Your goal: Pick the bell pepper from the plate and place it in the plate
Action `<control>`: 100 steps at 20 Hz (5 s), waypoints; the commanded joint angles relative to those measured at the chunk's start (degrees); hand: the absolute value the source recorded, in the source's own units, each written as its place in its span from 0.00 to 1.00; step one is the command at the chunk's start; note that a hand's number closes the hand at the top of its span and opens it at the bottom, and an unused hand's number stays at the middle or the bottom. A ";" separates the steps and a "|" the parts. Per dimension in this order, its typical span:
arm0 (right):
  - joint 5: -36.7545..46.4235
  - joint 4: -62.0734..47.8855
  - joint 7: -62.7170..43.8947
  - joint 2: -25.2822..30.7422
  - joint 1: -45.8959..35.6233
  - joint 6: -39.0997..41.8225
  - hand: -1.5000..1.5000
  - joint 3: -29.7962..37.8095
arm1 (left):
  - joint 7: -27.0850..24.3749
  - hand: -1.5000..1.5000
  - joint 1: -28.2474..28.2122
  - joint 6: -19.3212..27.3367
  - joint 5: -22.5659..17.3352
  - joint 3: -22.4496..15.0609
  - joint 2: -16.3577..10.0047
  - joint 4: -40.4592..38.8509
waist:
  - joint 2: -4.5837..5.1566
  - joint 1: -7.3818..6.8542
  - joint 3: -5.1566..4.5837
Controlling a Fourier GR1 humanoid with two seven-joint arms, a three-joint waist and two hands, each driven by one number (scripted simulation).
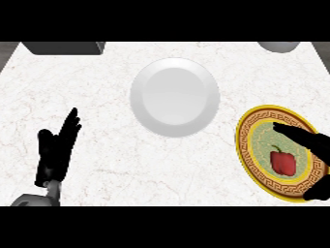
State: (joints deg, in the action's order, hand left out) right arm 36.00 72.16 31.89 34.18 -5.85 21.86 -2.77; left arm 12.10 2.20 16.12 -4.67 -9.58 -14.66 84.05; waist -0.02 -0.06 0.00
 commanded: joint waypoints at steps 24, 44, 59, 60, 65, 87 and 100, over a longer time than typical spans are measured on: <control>23.96 -0.24 -21.58 -33.46 -17.02 -7.30 1.00 -21.05 | 1.20 0.50 1.27 -4.58 4.76 1.34 4.74 0.11 | 0.45 -4.70 -0.28; 13.52 -0.57 -64.12 -34.18 -39.39 -41.18 1.00 -34.94 | 1.80 0.50 2.83 -3.88 5.06 4.95 4.89 -1.30 | 0.08 -0.70 -0.01; 7.73 -32.41 -47.78 -34.17 -53.52 -40.37 1.00 -17.74 | 0.78 0.50 -0.15 -4.58 6.64 4.56 6.54 0.11 | 0.27 -1.00 -0.01; 6.86 -35.63 -47.18 -34.17 -53.20 -42.26 1.00 -17.94 | 4.71 0.50 0.28 -7.88 4.14 6.49 2.77 4.17 | 0.40 -1.72 0.01; 2.23 -44.93 -44.00 -34.16 -54.97 -37.47 1.00 -17.62 | 1.55 0.50 1.57 -6.89 5.96 4.63 5.41 0.26 | 1.02 -3.40 0.00; -21.86 -48.54 -9.29 -28.38 -54.31 -18.90 0.00 9.72 | -0.73 0.50 0.07 -5.97 6.98 6.15 5.99 -1.09 | 0.53 -1.00 0.08; -21.68 -57.66 3.86 -27.00 -51.63 -11.53 0.00 11.06 | 2.43 0.50 2.91 -5.44 8.47 5.95 7.65 -0.60 | 0.67 -1.65 0.05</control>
State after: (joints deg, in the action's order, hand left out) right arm 13.72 16.64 31.28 6.39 -58.89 8.94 8.29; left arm 13.02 4.24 9.97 3.08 -3.36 -7.72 82.84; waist 0.59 -1.56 0.04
